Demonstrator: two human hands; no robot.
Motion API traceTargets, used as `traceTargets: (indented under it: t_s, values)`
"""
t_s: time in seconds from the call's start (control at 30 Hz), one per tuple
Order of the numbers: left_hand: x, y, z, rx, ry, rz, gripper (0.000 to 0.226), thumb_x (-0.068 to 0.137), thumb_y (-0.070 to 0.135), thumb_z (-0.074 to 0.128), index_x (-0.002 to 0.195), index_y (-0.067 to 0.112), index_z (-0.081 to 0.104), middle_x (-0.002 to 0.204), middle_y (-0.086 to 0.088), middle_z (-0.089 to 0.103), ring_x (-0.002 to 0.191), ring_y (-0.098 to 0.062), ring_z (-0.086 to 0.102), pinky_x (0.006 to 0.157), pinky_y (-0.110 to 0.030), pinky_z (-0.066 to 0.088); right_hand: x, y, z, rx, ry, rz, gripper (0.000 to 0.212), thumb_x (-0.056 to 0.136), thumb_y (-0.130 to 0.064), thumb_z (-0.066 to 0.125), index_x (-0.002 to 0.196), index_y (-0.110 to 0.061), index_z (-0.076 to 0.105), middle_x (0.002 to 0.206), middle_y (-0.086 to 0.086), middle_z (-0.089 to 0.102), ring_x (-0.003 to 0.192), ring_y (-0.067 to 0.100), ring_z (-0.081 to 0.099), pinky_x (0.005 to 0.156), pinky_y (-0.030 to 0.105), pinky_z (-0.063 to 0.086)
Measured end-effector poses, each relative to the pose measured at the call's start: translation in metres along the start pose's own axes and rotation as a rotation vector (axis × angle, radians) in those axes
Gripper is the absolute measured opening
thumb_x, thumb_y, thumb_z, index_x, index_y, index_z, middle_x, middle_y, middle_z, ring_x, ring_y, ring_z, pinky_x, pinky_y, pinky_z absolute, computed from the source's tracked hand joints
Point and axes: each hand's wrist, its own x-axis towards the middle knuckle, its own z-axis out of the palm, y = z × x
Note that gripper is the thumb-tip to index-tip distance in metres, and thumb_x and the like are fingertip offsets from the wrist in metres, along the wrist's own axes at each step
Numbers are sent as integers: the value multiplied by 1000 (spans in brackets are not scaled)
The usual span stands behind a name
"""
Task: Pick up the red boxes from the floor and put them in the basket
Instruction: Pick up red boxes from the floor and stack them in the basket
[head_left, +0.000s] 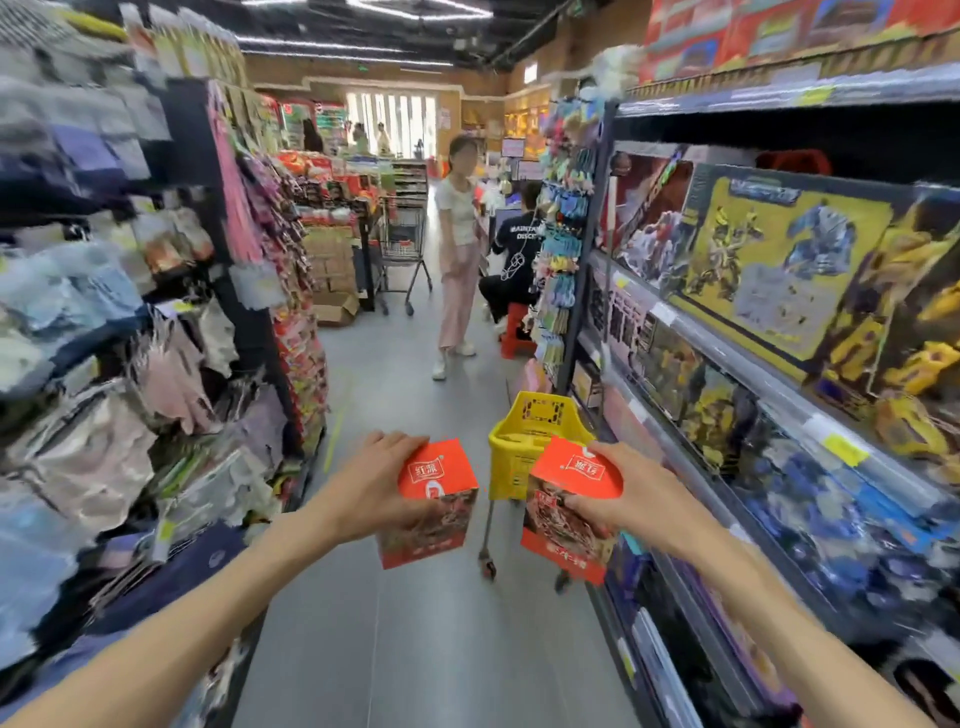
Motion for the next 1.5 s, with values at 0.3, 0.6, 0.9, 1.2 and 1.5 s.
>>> traceTargets:
  t_s: [0.3, 0.6, 0.9, 1.2, 1.5]
  values:
    - [143, -127, -10, 88, 79, -205, 93, 68, 78, 64, 140, 23, 45, 120, 3, 57, 105, -16, 44, 91, -38, 45, 255, -12, 15, -41, -46, -167, 69, 66, -72, 65, 120, -31, 54, 104, -11, 58, 90, 12, 58, 78, 40, 53]
    - [338, -285, 11, 70, 37, -147, 95, 69, 81, 61, 142, 23, 43, 127, 2, 55, 114, -18, 46, 97, -40, 43, 492, 0, 72, -38, -32, -145, 66, 68, -71, 64, 119, -32, 52, 101, -11, 57, 89, 11, 55, 77, 39, 51]
    - [589, -392, 44, 33, -120, 102, 116, 57, 100, 36, 142, 21, 44, 124, 1, 55, 110, -18, 42, 92, -39, 44, 669, 33, 80, -24, 68, 112, 71, 70, -64, 69, 129, -31, 49, 108, -8, 57, 98, 14, 56, 82, 37, 49]
    - [809, -399, 152, 3, -312, 419, 108, 62, 95, 48, 140, 20, 46, 119, 0, 57, 108, -22, 51, 88, -32, 39, 777, 142, 94, 4, 178, 409, 87, 65, -72, 66, 136, -27, 45, 122, -5, 55, 110, 14, 54, 92, 40, 47]
    - [983, -354, 275, -69, -539, 740, 117, 57, 93, 44, 146, 17, 38, 138, -4, 49, 125, -24, 43, 105, -34, 32, 828, 240, 104, -2, 235, 722, 92, 67, -67, 68, 143, -23, 40, 137, 2, 49, 125, 21, 44, 104, 34, 35]
